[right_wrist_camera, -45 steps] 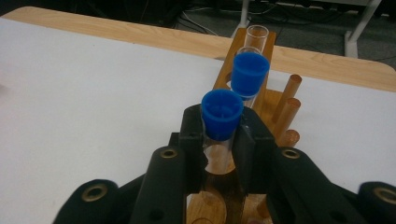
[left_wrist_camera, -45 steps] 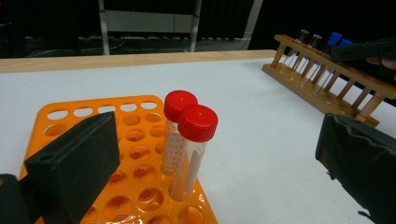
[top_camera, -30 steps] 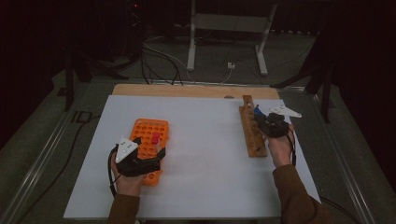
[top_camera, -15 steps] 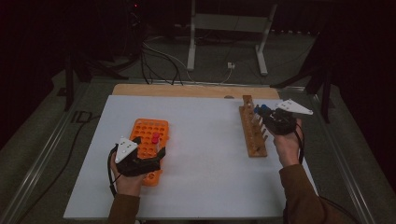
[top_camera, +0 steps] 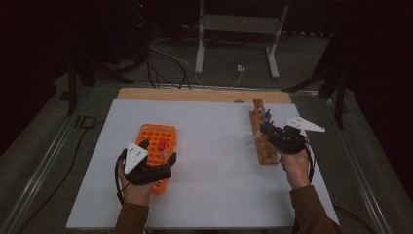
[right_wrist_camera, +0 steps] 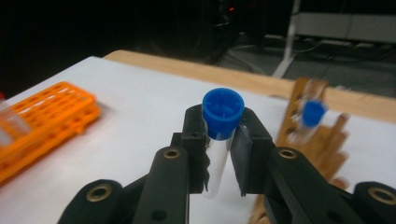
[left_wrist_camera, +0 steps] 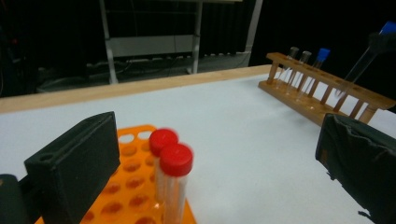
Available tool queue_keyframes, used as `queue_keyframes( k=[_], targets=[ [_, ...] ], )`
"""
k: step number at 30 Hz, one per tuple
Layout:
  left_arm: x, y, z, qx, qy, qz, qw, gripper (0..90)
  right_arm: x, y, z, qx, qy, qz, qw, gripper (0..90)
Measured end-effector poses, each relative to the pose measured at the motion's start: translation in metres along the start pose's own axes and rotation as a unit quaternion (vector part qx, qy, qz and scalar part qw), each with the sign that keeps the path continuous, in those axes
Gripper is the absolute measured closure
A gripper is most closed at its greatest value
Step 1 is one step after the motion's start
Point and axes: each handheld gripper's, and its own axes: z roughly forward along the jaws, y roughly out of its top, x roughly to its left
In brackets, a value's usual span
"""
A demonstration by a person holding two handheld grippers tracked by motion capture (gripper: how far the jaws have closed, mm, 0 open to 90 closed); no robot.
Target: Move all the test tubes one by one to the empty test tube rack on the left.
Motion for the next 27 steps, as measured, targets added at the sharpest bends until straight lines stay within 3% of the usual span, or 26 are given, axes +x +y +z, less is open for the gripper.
queue_keyframes(
  k=[7,10,13,21,27],
  targets=[
    [-0.017,0.012,0.003,-0.011,-0.028,0.024,0.9993,0.6,0.013,-0.016,0.003,0.019,0.017,-0.007,0.9997,76.5],
    [-0.028,0.016,0.007,-0.018,-0.065,0.042,0.9969,0.6,0.019,-0.017,0.004,0.026,0.024,-0.018,0.9992,76.4],
    [-0.039,0.018,0.011,-0.015,-0.078,0.063,0.9948,0.6,0.024,-0.018,0.005,0.031,0.031,-0.029,0.9986,76.4],
    [-0.068,0.018,0.037,0.016,-0.107,0.072,0.9916,0.6,0.043,-0.023,0.010,0.048,0.072,-0.025,0.9959,76.3],
    [-0.084,0.010,0.059,0.041,-0.116,0.073,0.9897,1.3,0.063,-0.021,0.013,0.054,0.097,-0.041,0.9930,76.2]
  ],
)
